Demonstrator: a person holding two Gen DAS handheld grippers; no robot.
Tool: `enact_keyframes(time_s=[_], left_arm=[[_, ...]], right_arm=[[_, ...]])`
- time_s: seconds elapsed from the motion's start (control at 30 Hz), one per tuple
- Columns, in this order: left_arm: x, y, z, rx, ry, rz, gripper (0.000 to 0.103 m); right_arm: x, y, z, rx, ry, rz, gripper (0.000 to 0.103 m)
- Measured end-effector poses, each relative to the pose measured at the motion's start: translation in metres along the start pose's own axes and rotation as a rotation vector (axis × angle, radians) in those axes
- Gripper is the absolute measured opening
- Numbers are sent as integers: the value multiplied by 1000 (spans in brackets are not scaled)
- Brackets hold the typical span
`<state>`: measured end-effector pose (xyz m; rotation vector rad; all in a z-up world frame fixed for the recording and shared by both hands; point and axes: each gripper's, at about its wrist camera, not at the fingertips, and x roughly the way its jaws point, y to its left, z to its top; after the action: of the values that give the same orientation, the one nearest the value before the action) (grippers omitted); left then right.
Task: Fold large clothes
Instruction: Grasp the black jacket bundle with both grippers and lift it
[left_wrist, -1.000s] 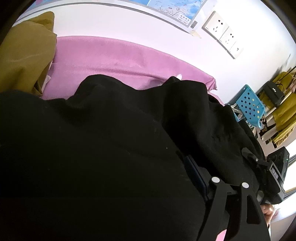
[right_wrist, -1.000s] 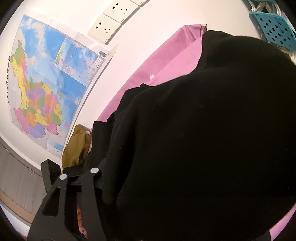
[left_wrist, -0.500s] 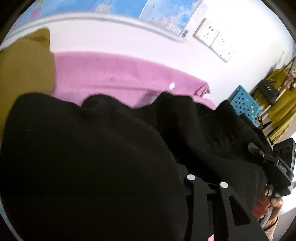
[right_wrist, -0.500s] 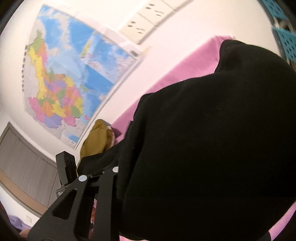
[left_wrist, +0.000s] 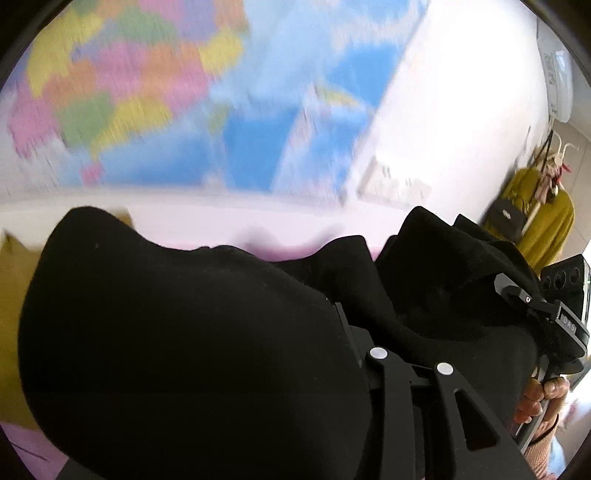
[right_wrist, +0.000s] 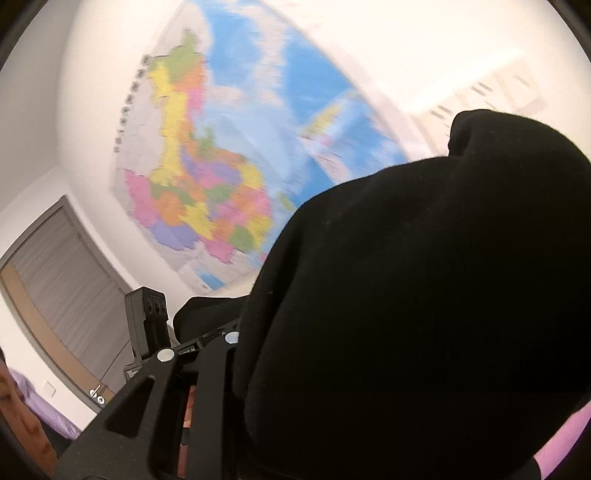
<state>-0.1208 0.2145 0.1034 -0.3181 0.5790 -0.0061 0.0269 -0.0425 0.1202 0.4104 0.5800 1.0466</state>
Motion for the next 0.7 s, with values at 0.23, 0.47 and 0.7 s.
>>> enact_keyframes(time_s=[0.23,0.47,0.7], left_arm=[[-89,65,83,-13,-243,196,34],[-150,189,119,-124,-425,487,34],[-96,360,6,-378,-169,753,29]], right_arm=[[94,86,62,-135,-70,198,24],[244,135,46,-140,-28,376,24],[411,76,-116,66,469,218,35]])
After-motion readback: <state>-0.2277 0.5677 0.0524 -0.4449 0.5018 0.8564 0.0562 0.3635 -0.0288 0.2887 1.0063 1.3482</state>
